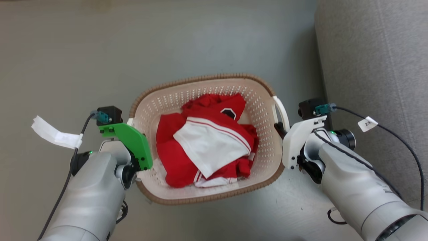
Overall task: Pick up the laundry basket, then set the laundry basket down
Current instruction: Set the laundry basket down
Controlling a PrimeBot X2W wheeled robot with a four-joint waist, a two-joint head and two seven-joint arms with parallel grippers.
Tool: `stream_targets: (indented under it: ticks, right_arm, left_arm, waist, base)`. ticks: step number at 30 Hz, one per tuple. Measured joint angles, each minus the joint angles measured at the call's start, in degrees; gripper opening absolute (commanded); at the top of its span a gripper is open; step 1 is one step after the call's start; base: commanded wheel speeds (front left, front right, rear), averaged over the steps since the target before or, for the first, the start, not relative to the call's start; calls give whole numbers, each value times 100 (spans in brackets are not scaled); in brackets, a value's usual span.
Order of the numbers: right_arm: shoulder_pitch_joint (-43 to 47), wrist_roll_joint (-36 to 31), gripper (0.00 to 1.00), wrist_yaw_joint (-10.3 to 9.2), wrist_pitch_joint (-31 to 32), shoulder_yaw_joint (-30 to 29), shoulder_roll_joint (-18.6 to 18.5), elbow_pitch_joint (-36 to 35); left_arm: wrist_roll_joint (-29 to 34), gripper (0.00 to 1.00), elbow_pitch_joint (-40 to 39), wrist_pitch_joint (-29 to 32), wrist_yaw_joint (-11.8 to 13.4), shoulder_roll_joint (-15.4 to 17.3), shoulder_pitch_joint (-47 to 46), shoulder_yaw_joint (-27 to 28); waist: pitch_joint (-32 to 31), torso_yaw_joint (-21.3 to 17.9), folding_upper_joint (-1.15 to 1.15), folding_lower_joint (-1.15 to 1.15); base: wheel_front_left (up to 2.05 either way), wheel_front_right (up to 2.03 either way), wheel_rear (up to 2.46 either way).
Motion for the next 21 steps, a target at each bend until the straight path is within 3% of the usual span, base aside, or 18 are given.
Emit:
stream_targets:
  ticks: [21]
  right_arm:
    - [-849, -157, 0, -104, -682, -66, -148, 4]
  left_arm:
    - [222, 0, -101, -758, 126, -24, -883, -52]
  waist:
    - [1619, 132, 0, 1]
  base:
    - [0, 0, 0]
